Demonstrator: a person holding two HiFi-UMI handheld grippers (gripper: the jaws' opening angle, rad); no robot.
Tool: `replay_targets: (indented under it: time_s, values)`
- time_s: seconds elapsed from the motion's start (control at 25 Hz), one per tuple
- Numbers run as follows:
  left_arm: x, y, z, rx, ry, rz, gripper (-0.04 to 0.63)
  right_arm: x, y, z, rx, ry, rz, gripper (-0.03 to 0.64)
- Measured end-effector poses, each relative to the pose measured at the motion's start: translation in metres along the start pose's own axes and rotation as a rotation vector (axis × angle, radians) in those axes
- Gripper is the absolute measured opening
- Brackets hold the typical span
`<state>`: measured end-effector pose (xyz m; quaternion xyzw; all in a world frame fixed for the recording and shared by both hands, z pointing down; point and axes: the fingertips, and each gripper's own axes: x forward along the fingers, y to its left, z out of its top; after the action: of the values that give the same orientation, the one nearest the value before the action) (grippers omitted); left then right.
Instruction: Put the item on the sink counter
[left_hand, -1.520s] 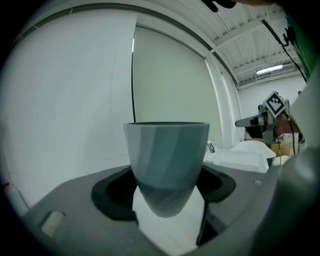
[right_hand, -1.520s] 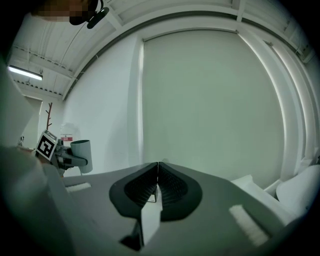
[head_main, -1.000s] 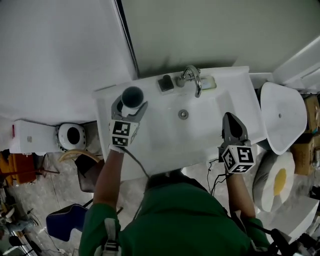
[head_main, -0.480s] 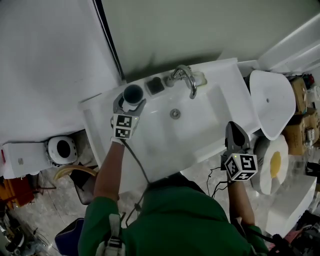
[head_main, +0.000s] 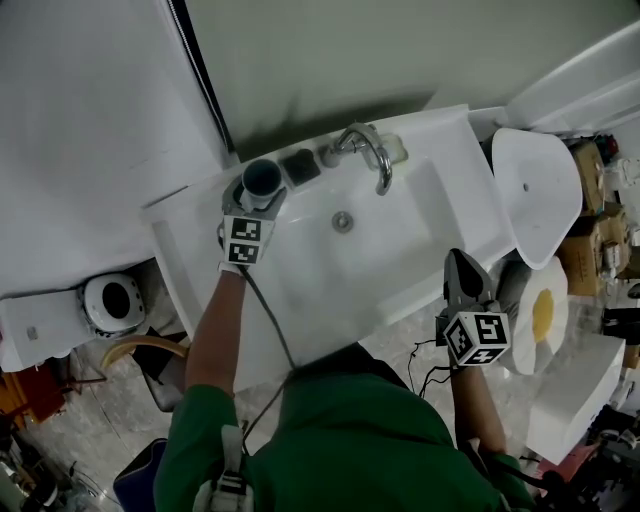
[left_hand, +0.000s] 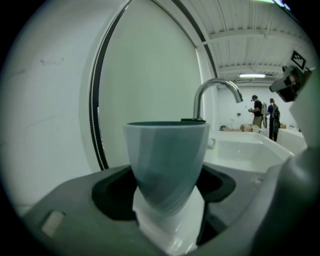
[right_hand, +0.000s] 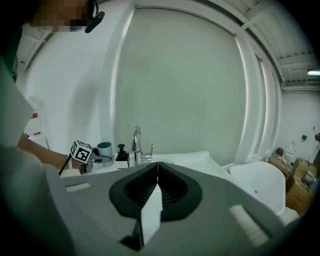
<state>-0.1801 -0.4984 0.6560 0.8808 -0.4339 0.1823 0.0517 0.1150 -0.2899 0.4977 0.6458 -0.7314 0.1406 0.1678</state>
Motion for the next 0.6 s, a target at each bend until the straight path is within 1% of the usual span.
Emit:
replay_targets:
  time_s: [0.16,0.32,0.4,0.52,0.6]
  values:
    - [0.011,0.002,-0.009,-0.008,0.011,-0.003,0.354,0.006,0.007,-0.003,-0.003,0.018,0.016,0.002]
    - [0.012,0.003,-0.013,-0.022,0.004,-0.002,0.357,0.009,0.014,-0.003,-0.009,0.027,0.039,0.002]
    - [0.013,0.004,-0.018,-0.016,0.026,-0.006,0.359,0.011,0.017,-0.002,-0.010,0.026,0.047,0.002]
    - [0.010,0.003,-0.025,-0.036,0.056,-0.020,0.402,0.012,0.021,0.000,-0.011,0.022,0.061,0.002]
    - [0.006,0.004,-0.025,-0.046,0.056,-0.016,0.411,0.013,0.023,0.002,-0.013,0.017,0.068,0.002]
